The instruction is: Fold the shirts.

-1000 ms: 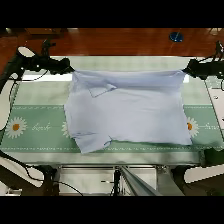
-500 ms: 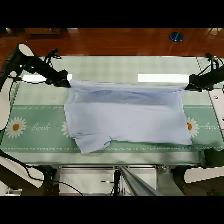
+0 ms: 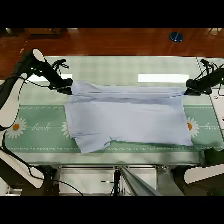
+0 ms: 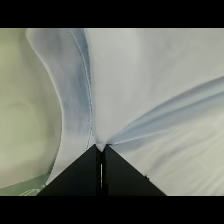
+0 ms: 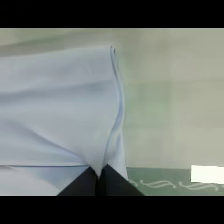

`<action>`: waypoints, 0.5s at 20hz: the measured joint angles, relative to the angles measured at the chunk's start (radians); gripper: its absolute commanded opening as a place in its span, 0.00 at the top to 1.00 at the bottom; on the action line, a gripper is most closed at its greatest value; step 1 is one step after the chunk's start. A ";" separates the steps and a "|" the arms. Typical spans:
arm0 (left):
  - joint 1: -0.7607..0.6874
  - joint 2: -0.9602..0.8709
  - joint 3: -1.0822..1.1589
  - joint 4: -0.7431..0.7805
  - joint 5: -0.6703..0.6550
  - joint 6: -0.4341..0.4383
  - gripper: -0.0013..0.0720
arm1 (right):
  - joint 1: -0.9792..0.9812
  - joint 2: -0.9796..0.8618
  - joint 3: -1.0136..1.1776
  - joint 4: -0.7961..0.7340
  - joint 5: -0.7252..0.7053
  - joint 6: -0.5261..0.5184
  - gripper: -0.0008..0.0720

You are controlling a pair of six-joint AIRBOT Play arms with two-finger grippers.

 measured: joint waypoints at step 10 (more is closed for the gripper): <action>0.104 0.060 0.084 -0.005 -0.132 0.037 0.40 | -0.023 0.099 -0.001 -0.174 0.060 -0.025 0.42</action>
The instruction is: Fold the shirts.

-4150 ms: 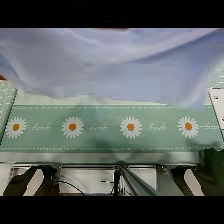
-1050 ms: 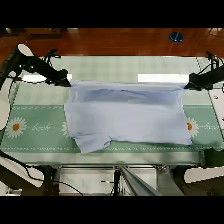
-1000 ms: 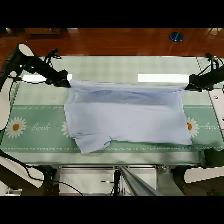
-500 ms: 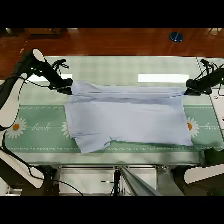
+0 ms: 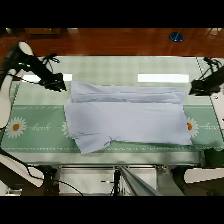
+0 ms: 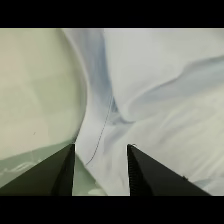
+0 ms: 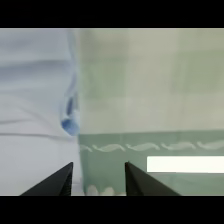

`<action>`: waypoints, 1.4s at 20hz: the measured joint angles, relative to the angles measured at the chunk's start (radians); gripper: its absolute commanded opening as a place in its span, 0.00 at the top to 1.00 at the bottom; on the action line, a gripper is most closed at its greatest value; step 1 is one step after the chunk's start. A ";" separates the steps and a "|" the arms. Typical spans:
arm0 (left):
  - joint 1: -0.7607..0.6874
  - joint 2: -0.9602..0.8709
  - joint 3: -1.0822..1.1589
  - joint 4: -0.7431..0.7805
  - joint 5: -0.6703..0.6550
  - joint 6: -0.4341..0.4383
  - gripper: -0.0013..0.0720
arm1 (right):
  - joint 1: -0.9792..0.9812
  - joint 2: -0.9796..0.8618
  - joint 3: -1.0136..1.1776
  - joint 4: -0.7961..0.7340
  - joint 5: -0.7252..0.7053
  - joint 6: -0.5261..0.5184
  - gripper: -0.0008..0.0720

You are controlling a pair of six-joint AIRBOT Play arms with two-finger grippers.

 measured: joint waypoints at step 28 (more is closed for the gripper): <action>0.024 0.641 -1.302 -0.416 0.370 0.130 0.48 | -0.347 0.546 -0.703 0.406 -0.079 -0.215 0.42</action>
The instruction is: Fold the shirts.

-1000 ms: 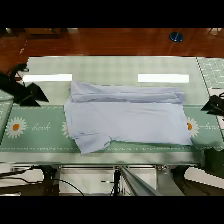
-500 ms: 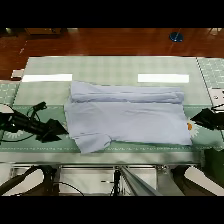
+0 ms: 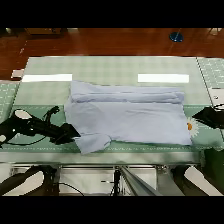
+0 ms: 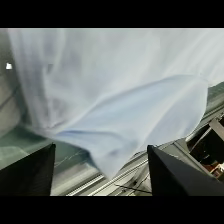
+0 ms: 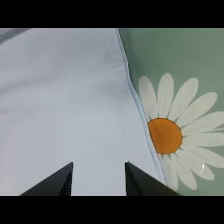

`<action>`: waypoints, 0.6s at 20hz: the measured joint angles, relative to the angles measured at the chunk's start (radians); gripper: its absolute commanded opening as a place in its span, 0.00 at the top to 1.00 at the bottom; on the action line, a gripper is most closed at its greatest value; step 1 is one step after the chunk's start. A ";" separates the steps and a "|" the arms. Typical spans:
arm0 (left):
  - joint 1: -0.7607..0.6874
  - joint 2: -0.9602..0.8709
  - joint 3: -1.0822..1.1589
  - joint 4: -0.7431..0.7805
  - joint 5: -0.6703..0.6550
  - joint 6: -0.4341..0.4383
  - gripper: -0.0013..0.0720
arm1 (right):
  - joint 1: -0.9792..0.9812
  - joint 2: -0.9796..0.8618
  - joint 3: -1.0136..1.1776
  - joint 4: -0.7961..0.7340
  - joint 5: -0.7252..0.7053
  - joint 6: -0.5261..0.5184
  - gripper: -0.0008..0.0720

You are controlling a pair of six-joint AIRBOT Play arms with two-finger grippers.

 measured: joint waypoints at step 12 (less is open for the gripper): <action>-0.090 -0.077 -0.009 -0.035 0.031 0.036 0.95 | 0.000 0.050 -0.093 -0.129 0.037 0.049 0.19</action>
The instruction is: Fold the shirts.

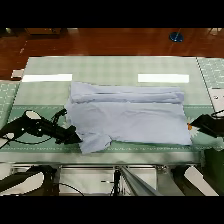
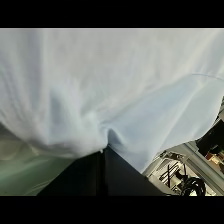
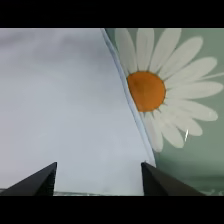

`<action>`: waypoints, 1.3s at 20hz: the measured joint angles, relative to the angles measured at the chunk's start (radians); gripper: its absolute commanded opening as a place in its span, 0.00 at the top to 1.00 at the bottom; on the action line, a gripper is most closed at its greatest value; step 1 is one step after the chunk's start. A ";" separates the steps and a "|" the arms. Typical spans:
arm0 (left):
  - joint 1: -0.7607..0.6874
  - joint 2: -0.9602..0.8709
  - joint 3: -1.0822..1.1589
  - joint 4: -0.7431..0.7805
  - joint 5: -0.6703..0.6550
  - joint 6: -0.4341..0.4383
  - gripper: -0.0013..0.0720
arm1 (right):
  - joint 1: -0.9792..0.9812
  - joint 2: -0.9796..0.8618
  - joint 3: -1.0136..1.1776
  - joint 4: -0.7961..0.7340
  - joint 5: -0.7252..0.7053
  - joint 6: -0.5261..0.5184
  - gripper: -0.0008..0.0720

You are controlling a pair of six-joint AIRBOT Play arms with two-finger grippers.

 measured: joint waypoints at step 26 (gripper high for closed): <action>-0.002 -0.001 0.000 0.002 -0.021 0.042 0.95 | -0.169 -0.204 -0.128 0.087 -0.040 -0.002 0.31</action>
